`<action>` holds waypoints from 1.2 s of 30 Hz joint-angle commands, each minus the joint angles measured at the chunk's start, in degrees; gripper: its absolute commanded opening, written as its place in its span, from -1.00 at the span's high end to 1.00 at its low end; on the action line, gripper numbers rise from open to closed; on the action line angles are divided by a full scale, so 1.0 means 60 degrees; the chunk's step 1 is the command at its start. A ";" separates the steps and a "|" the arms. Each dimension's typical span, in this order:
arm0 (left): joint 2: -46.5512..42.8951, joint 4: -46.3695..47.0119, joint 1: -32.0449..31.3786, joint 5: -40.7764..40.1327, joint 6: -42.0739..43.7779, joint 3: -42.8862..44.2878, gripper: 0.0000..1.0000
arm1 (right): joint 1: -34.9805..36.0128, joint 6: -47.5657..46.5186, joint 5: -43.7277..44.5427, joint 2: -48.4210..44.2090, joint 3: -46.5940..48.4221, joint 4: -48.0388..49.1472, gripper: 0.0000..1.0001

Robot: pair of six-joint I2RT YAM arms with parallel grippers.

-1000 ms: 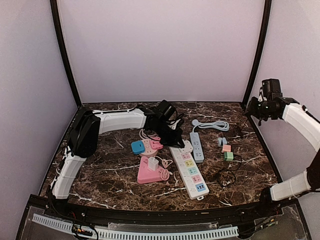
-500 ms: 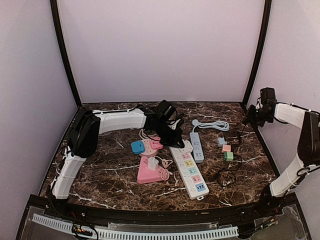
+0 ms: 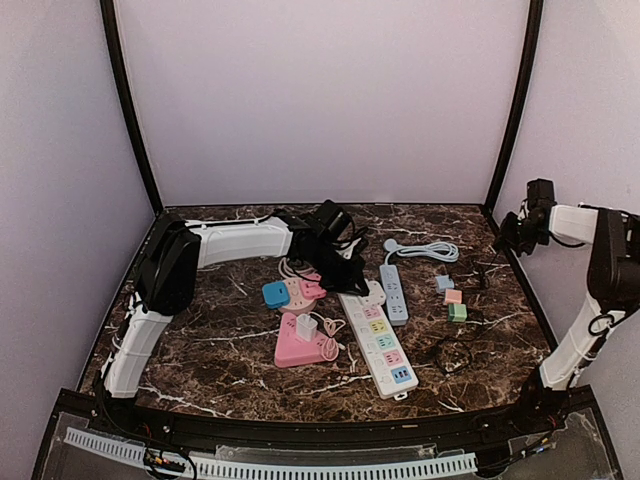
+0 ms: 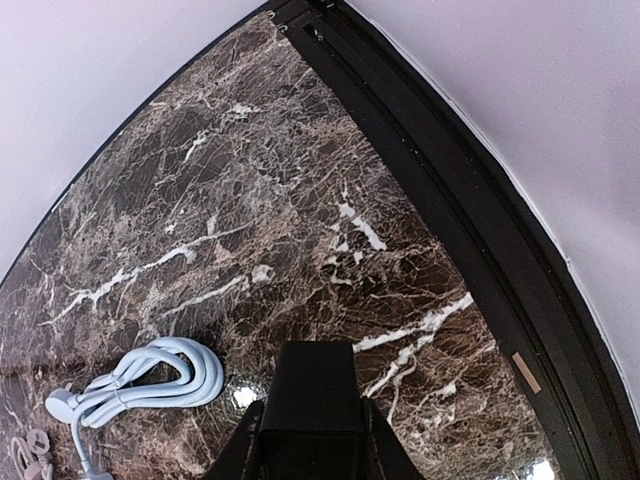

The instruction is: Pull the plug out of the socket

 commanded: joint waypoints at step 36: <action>-0.0059 -0.0814 -0.0139 -0.0031 -0.0022 0.0285 0.94 | -0.0528 0.0066 -0.3055 0.3291 0.1588 0.1717 0.38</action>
